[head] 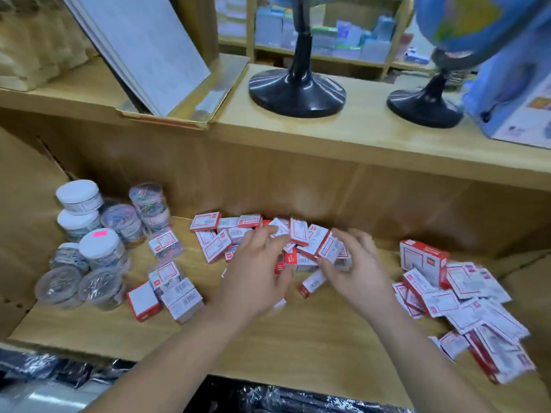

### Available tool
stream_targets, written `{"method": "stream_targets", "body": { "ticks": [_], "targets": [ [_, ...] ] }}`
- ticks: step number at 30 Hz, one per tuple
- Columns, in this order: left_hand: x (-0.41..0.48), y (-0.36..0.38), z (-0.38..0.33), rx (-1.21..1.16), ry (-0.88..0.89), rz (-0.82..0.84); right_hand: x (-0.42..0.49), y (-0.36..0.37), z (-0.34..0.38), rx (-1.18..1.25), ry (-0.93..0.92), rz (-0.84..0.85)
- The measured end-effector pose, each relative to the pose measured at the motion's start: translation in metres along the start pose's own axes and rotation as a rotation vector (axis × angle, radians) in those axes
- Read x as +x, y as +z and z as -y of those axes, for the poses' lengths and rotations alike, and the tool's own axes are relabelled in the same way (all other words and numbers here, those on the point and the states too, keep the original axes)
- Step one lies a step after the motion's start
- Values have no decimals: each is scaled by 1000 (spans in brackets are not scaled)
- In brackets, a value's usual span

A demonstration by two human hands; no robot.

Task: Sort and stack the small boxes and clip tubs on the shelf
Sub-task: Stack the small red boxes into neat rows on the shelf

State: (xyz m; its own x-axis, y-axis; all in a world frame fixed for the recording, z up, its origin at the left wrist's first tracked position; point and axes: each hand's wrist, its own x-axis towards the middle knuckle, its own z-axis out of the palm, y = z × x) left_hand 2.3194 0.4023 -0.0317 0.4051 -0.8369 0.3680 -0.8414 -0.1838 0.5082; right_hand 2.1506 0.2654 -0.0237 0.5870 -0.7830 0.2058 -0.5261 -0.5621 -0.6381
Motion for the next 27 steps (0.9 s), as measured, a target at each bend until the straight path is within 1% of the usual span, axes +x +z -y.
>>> {"method": "stream_targets", "body": {
  "ticks": [2,3,5,6,11,15,18,20,24,27],
  "targets": [
    [24,-1,-6,98,19,167,17,0,-10,11,55,147],
    [34,2,-8,151,25,253,23,1,-15,16,58,189],
    [49,10,-7,225,30,356,28,1,-23,36,54,237],
    [53,13,-6,232,25,375,29,2,-26,49,39,242],
    [60,14,2,241,39,317,36,1,-34,56,-20,224],
    [60,3,11,218,69,383,43,2,-31,-8,-88,223],
    [58,-8,18,303,66,366,46,4,-27,-86,-143,238],
    [55,-10,18,291,52,381,48,4,-25,-136,-173,230],
    [47,-2,10,215,64,378,51,9,-17,-195,-161,251],
    [46,2,8,155,35,376,50,15,-16,-205,-127,248]
  ]
}}
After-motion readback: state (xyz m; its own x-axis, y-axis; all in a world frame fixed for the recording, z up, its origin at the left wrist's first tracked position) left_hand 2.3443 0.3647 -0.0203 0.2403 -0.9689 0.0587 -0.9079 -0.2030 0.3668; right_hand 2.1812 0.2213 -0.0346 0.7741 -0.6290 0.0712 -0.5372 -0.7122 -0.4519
